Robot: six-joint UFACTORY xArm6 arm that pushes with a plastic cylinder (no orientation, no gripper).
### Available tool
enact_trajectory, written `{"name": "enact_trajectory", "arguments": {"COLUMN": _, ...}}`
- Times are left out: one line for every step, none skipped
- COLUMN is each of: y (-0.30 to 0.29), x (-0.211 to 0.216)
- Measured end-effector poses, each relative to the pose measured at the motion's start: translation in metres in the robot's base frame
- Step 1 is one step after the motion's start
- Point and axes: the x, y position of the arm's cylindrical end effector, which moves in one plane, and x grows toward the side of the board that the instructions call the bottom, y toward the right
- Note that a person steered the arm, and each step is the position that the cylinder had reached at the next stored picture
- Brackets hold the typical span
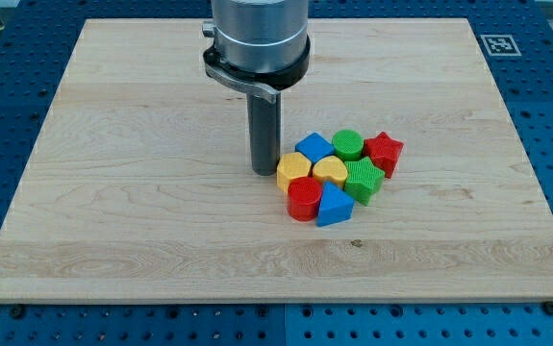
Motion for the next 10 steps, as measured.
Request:
{"name": "enact_trajectory", "arguments": {"y": 0.000, "x": 0.000}}
{"name": "enact_trajectory", "arguments": {"y": -0.041, "x": -0.008}}
{"name": "enact_trajectory", "arguments": {"y": -0.072, "x": 0.036}}
{"name": "enact_trajectory", "arguments": {"y": -0.060, "x": 0.098}}
{"name": "enact_trajectory", "arguments": {"y": -0.041, "x": 0.097}}
{"name": "enact_trajectory", "arguments": {"y": -0.037, "x": 0.088}}
{"name": "enact_trajectory", "arguments": {"y": -0.002, "x": 0.096}}
{"name": "enact_trajectory", "arguments": {"y": 0.026, "x": 0.089}}
{"name": "enact_trajectory", "arguments": {"y": 0.028, "x": 0.071}}
{"name": "enact_trajectory", "arguments": {"y": 0.028, "x": 0.026}}
